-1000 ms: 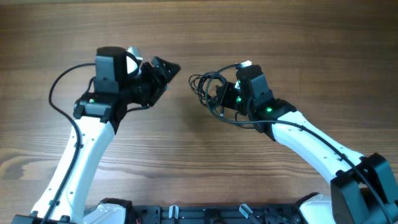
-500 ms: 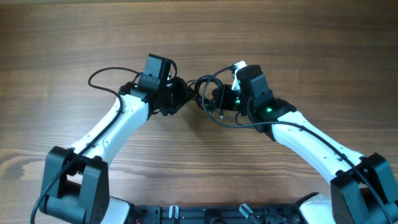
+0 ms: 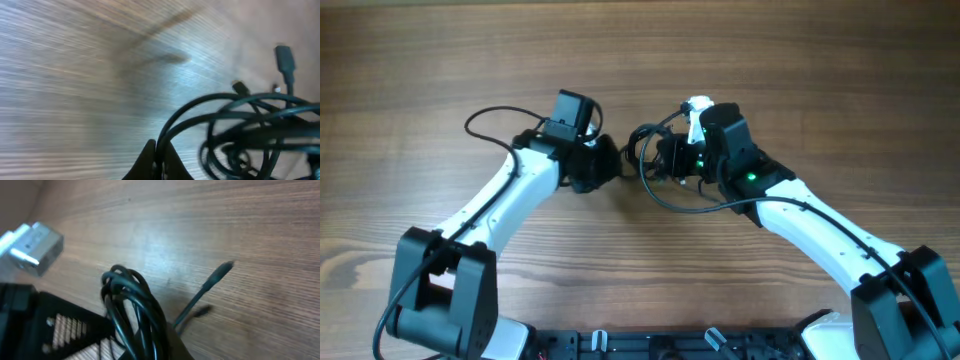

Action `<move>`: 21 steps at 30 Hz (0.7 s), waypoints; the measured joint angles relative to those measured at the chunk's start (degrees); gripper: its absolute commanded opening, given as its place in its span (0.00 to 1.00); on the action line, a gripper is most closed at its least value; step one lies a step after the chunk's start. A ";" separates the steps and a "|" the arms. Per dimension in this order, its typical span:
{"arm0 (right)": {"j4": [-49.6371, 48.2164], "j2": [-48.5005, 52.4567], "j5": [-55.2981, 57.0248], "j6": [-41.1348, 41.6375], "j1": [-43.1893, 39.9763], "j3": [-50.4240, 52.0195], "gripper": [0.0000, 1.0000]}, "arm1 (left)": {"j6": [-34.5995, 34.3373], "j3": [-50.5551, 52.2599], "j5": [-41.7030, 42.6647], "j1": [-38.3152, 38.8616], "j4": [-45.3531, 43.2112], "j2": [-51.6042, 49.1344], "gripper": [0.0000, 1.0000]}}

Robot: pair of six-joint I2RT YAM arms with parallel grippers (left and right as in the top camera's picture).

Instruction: Untangle cables

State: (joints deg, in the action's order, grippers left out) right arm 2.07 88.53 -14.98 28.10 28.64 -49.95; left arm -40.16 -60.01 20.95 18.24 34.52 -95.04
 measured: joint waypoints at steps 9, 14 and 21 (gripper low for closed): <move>5.64 0.24 7.17 -7.45 -0.35 0.00 0.04 | 7.15 0.00 21.14 -31.08 0.63 6.25 0.87; 5.18 0.26 7.52 -7.56 -0.31 0.00 0.04 | 7.32 0.00 23.04 -20.90 0.59 6.25 0.86; -2.12 0.24 -4.61 -10.25 -0.31 0.00 0.04 | -4.98 0.00 10.80 -5.57 -1.75 6.25 0.71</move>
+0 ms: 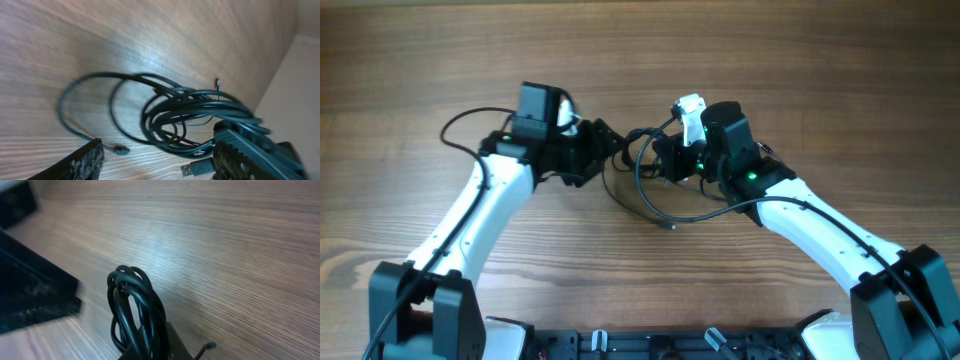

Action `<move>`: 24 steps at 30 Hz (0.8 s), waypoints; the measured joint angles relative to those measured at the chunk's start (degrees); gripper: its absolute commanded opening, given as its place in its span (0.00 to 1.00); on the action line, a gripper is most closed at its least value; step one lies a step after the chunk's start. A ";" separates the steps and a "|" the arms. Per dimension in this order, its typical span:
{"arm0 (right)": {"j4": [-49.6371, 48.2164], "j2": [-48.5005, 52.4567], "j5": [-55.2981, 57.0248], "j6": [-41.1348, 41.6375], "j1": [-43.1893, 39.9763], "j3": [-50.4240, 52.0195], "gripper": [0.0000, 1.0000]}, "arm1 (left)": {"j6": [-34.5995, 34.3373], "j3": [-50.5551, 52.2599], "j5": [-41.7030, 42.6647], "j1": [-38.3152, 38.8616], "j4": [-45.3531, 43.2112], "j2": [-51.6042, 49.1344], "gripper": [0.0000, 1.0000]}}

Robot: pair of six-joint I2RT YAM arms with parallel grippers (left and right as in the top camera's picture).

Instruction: Untangle cables

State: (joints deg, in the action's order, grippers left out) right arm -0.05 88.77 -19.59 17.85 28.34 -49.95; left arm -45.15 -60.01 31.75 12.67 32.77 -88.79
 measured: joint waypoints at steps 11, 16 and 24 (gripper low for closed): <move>-0.02 0.02 -2.58 -0.26 0.02 0.00 0.04 | -8.20 0.00 -6.45 6.95 0.52 -6.01 0.35; 0.00 0.02 -2.89 -0.42 0.11 0.00 0.04 | -9.03 0.00 -6.43 7.17 0.44 -6.25 0.39; 0.85 0.02 -1.77 -0.42 0.11 0.00 0.04 | -10.69 0.00 -5.60 5.68 0.26 -6.25 0.54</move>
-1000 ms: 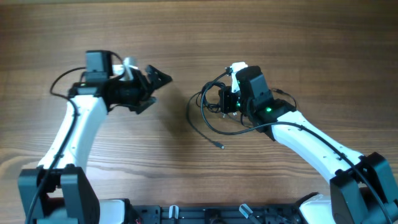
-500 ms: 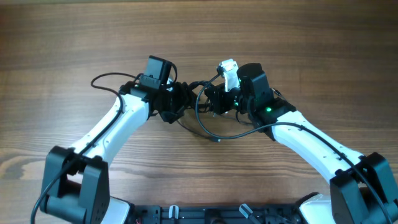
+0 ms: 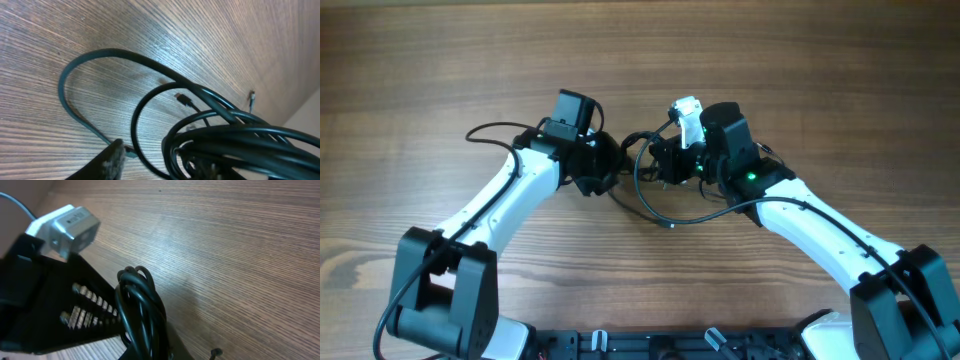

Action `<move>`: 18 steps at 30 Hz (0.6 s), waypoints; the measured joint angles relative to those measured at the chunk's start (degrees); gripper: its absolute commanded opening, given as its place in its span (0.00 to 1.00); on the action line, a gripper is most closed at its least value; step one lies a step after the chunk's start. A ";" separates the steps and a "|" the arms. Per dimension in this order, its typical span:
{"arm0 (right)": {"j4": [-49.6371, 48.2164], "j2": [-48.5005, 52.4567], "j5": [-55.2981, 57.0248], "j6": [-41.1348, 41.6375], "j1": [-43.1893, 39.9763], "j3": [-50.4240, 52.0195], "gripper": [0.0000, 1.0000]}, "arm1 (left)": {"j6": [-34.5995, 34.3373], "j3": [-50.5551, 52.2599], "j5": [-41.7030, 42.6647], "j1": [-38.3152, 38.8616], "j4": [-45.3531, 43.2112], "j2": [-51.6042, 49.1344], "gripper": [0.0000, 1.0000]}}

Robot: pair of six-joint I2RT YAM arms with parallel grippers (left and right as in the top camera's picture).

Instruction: Untangle cables

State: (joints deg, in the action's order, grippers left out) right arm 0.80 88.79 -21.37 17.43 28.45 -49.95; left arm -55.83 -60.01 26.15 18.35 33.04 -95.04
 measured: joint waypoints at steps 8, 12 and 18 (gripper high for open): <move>0.04 0.00 1.95 -0.02 0.00 0.00 0.04 | -0.22 0.00 3.30 -4.42 0.13 0.11 0.61; 0.04 0.00 2.14 0.00 0.00 0.00 0.04 | -0.39 0.00 2.32 -2.45 0.11 0.11 0.61; 0.07 0.00 2.14 0.00 0.00 0.00 0.04 | -1.75 0.00 -1.36 1.33 0.20 -0.17 0.55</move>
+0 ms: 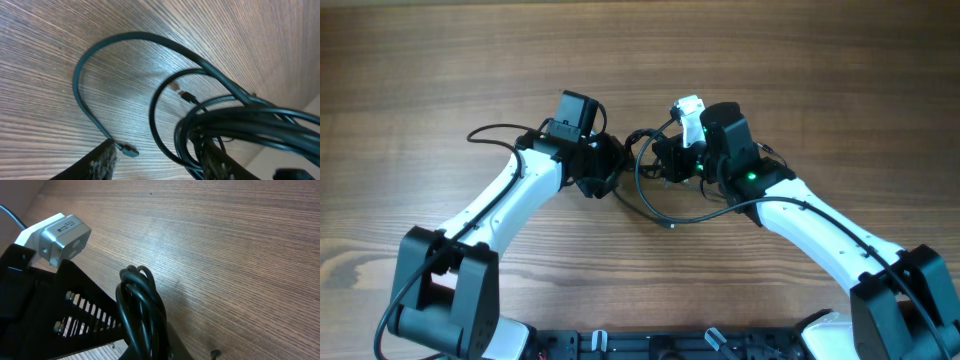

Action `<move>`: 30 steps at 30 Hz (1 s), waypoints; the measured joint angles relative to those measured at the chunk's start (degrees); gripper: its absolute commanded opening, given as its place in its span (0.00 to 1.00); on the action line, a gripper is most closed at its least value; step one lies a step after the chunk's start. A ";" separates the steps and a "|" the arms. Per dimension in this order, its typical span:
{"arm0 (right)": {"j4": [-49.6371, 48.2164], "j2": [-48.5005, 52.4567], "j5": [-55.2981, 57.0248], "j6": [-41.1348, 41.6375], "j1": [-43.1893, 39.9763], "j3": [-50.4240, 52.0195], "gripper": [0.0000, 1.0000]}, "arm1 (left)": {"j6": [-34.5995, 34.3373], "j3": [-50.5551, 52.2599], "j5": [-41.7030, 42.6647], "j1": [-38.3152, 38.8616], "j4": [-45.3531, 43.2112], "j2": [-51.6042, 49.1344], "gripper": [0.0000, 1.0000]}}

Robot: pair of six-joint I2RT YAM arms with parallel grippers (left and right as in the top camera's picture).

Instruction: Untangle cables

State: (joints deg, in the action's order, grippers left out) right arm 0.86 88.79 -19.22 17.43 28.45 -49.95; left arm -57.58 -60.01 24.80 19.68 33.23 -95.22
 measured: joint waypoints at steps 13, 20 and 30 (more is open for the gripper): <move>0.33 0.00 0.00 0.00 0.00 0.00 0.04 | -0.17 0.00 -0.76 -3.28 1.99 2.67 0.58; 0.35 0.00 0.00 0.00 0.00 0.00 0.04 | -0.17 0.00 -4.22 0.48 2.12 2.45 0.60; 0.79 0.00 -0.02 -0.02 0.00 0.00 0.04 | -0.15 -0.02 -5.46 0.52 2.16 -1.33 0.40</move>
State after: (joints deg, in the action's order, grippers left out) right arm 1.65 88.79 -19.25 17.41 28.45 -49.95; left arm -57.74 -60.03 19.33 20.21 35.40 -96.55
